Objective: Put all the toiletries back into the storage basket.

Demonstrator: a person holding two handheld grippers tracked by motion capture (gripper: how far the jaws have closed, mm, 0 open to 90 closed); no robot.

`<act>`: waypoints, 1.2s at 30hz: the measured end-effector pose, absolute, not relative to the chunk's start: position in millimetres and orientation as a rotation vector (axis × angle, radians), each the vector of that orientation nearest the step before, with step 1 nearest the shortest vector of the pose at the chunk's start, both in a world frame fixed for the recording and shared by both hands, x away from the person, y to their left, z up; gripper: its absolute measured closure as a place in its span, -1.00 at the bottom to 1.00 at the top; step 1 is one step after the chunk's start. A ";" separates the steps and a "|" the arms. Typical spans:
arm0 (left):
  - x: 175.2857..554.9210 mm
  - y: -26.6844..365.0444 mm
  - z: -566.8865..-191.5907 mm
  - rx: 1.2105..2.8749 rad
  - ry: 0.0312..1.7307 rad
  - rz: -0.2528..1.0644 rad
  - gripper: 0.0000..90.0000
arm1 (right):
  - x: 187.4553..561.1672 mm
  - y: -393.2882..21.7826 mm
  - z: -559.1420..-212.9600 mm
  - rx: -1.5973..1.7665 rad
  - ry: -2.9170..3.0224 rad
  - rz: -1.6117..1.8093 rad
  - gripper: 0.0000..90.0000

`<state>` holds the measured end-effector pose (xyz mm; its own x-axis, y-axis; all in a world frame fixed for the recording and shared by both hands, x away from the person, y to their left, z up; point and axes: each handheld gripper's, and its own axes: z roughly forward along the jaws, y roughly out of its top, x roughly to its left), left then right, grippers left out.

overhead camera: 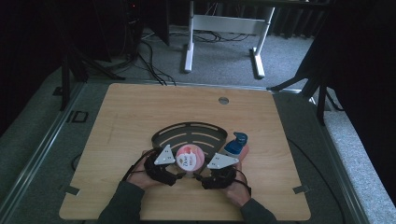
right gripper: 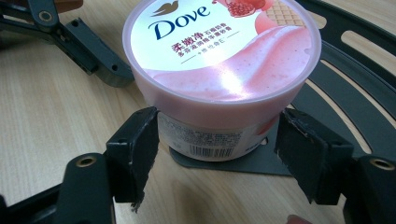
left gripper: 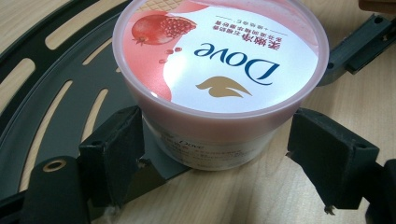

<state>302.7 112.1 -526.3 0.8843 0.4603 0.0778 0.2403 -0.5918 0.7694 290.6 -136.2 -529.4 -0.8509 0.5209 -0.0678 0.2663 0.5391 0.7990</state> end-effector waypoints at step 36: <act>325.6 125.8 -527.2 2.221 0.546 0.360 -0.58 | 304.7 -111.4 -532.3 0.780 2.405 1.199 -0.33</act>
<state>325.6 125.8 -527.2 0.8662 0.4939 0.0765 0.2653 -0.5841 0.7671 304.7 -111.4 -532.3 -0.7905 0.6098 -0.0575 0.3211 0.4926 0.8089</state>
